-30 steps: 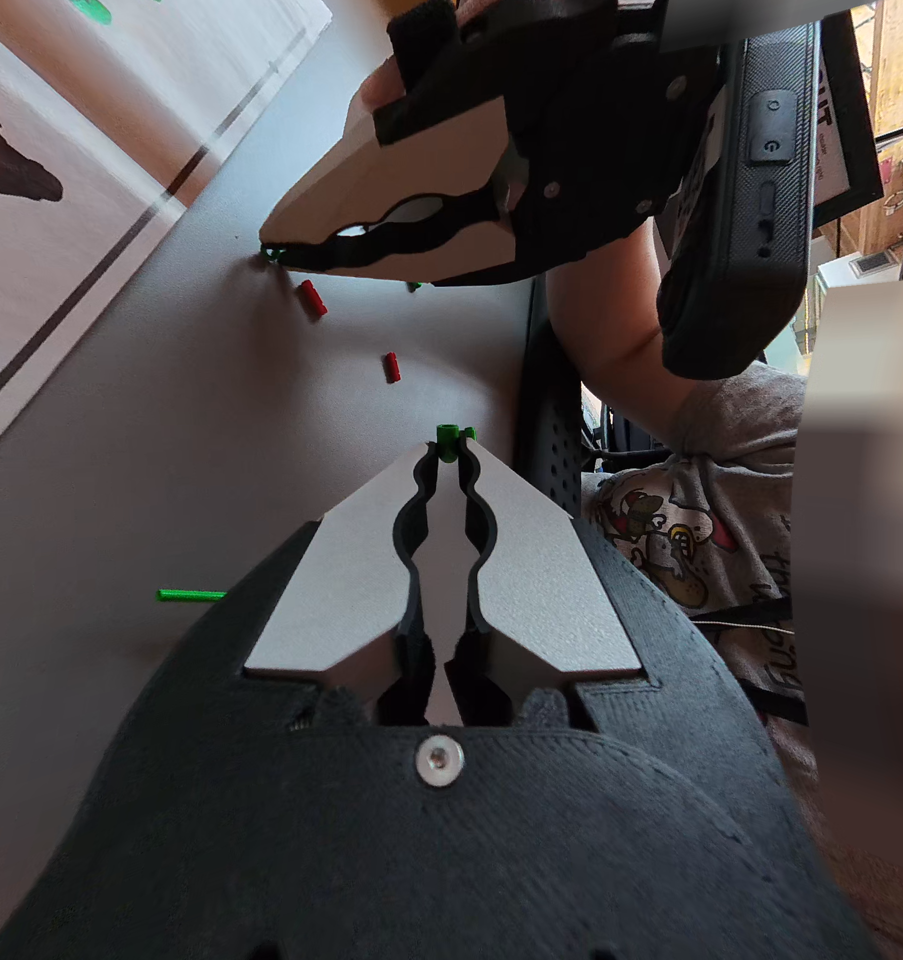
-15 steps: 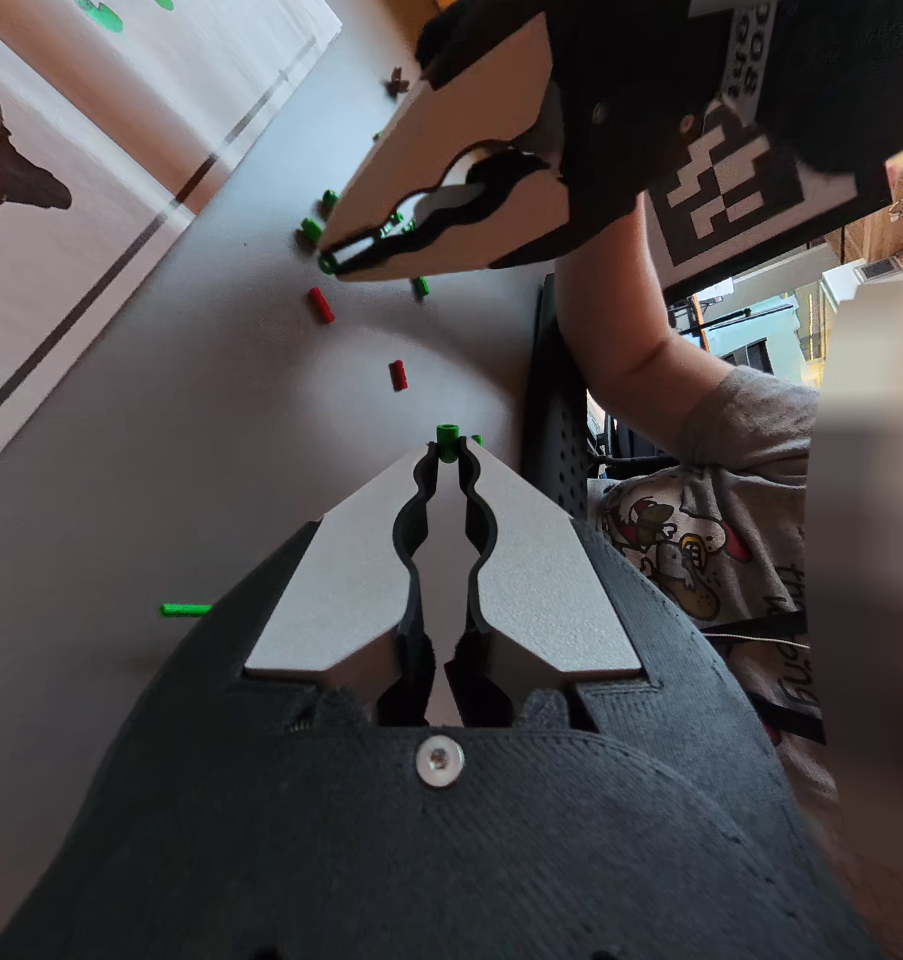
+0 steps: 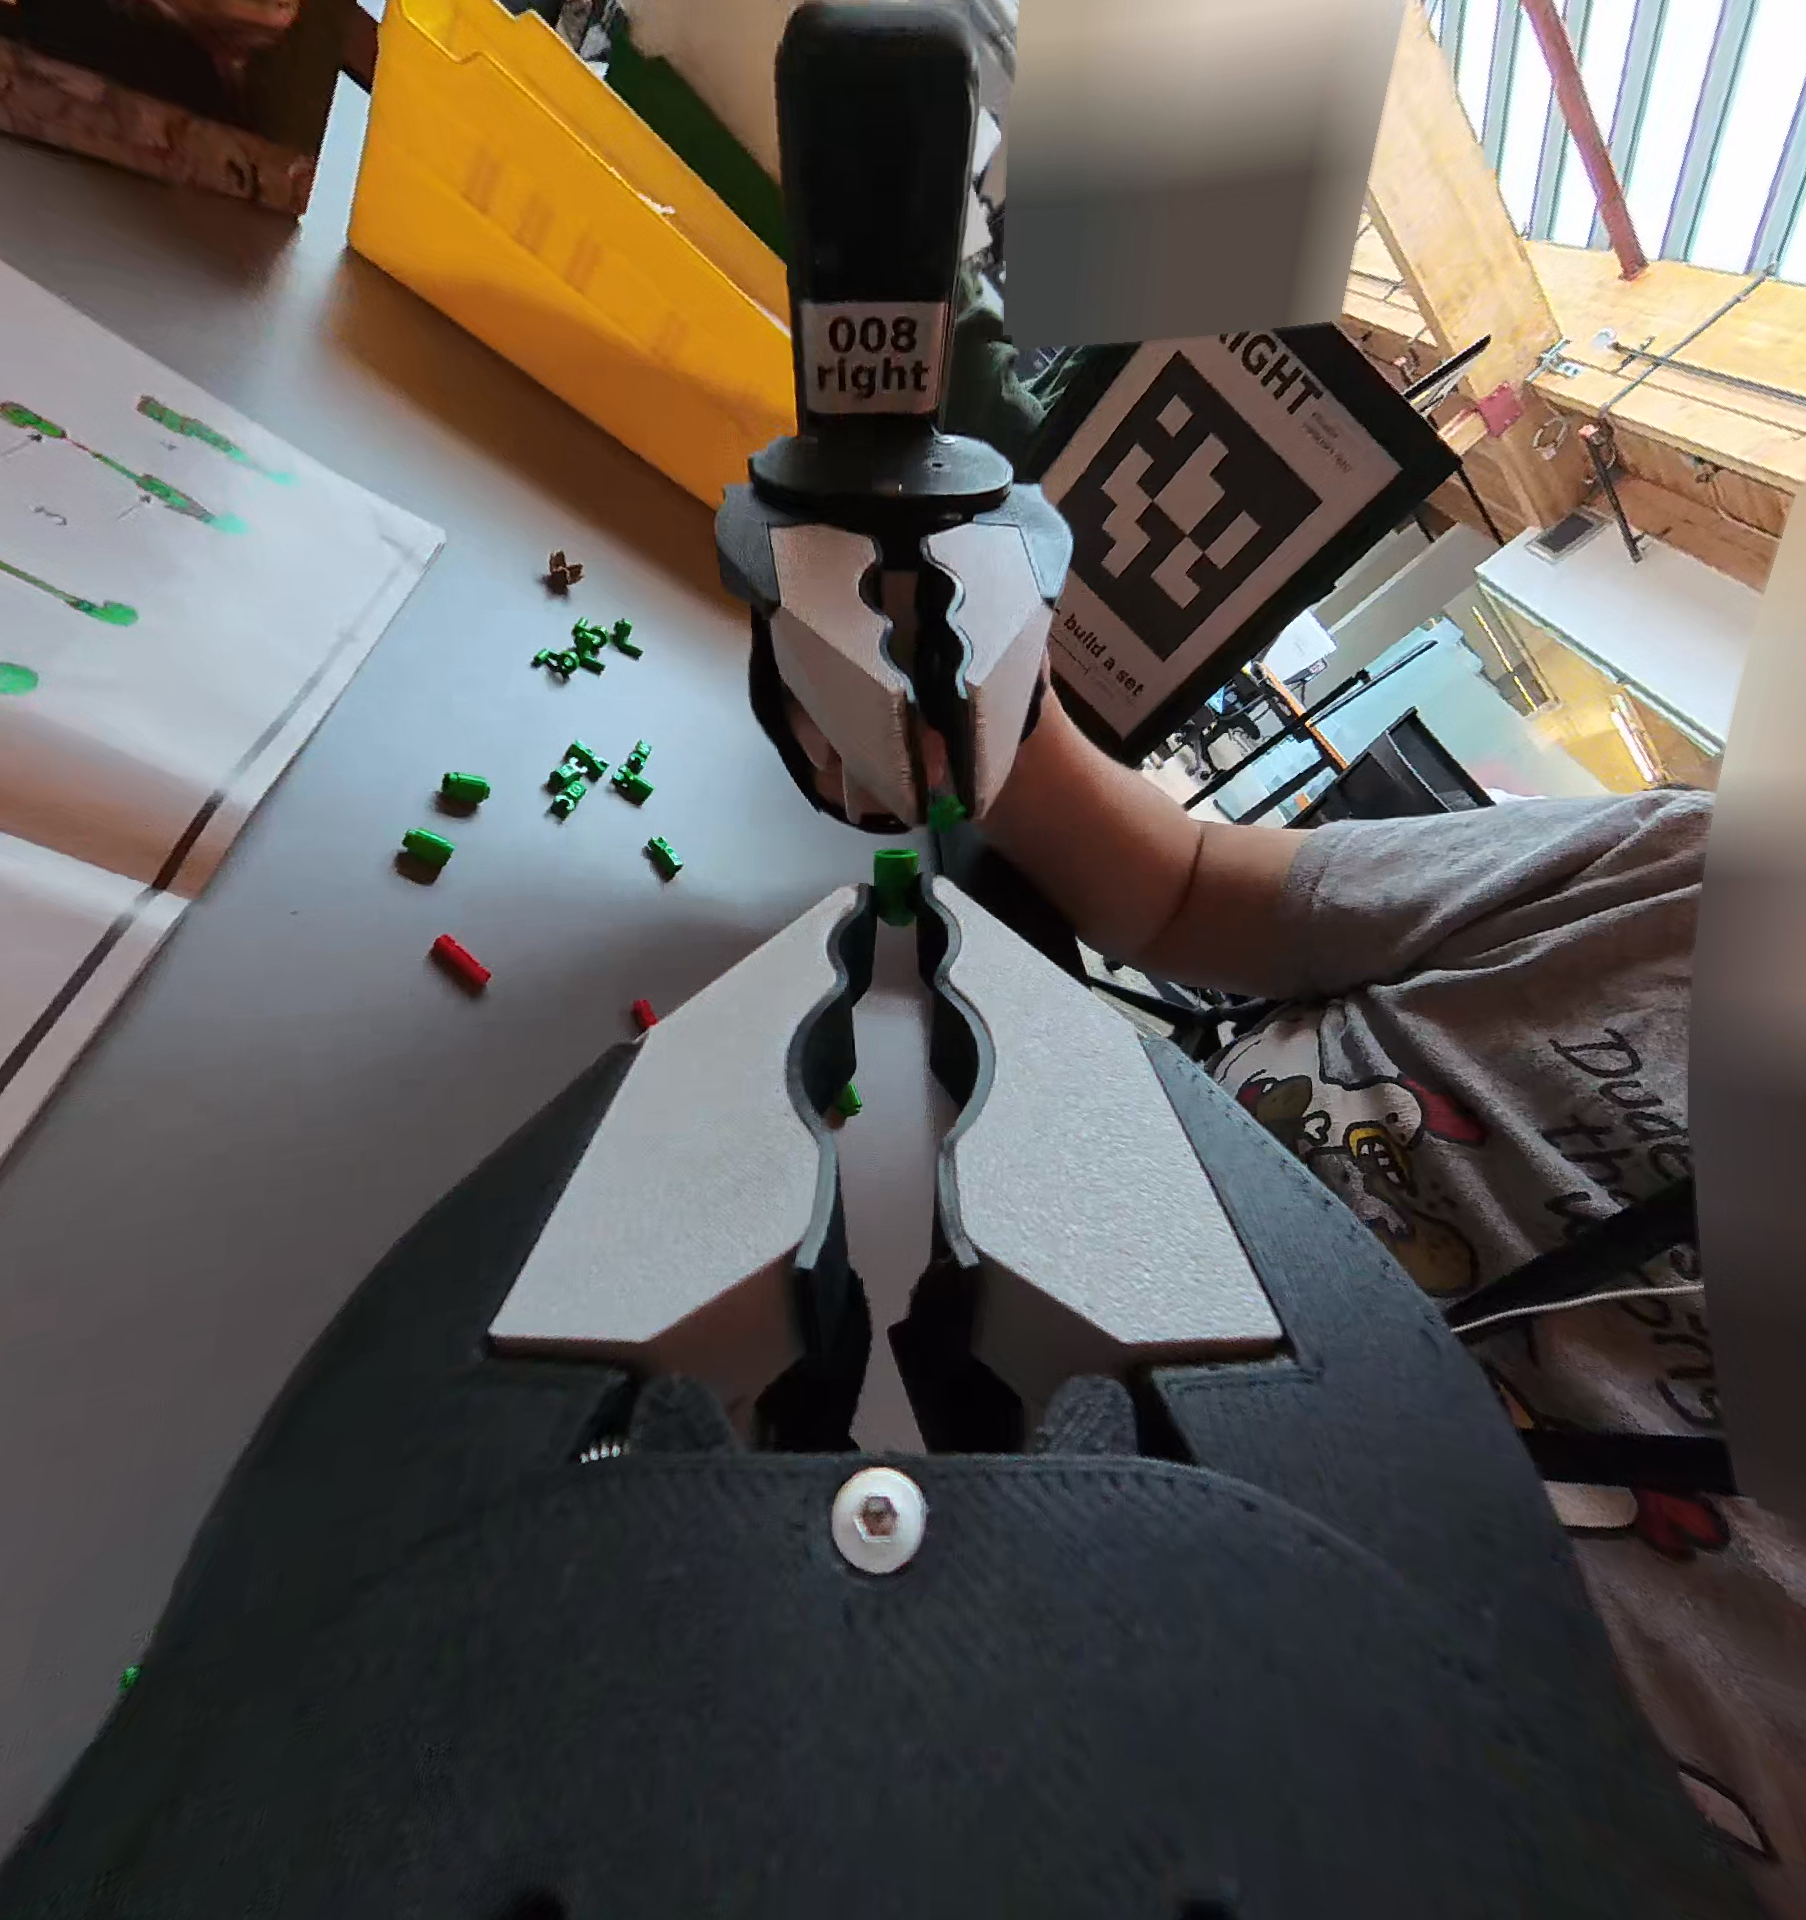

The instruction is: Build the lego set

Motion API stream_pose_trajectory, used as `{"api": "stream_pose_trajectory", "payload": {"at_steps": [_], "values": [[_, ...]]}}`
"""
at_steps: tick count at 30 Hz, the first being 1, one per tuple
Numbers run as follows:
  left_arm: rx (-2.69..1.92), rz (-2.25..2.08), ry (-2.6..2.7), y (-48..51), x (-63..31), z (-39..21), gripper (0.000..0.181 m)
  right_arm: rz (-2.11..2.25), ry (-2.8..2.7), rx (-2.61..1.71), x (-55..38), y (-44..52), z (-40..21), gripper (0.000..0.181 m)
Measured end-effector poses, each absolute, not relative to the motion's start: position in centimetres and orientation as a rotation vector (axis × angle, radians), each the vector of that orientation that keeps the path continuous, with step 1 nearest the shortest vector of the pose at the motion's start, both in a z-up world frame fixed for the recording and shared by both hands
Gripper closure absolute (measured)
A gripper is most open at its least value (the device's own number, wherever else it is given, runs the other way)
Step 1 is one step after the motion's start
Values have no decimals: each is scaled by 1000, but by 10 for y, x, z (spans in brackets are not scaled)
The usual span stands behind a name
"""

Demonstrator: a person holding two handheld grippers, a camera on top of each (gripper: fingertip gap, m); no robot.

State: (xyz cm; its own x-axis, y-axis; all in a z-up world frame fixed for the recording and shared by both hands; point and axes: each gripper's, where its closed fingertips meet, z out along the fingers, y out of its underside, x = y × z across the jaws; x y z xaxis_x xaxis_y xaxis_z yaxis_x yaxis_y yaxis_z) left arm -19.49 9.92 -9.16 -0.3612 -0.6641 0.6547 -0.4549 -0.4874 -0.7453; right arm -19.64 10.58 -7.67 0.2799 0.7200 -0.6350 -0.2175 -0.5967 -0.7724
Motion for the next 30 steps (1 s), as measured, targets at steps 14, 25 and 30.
{"api": "stream_pose_trajectory", "payload": {"at_steps": [14, 25, 30], "values": [[-1643, -1947, 1522, 95, -193, -92, 176, 1300, -471, -1722, -200, 114, -82, 178], [-1695, -1922, 1580, 91, -194, -100, 176, 1106, -638, -1773, -202, 109, -91, 177], [-1749, -1879, 1625, 87, -195, -109, 176, 1011, -743, -1801, -203, 104, -100, 177]]}}
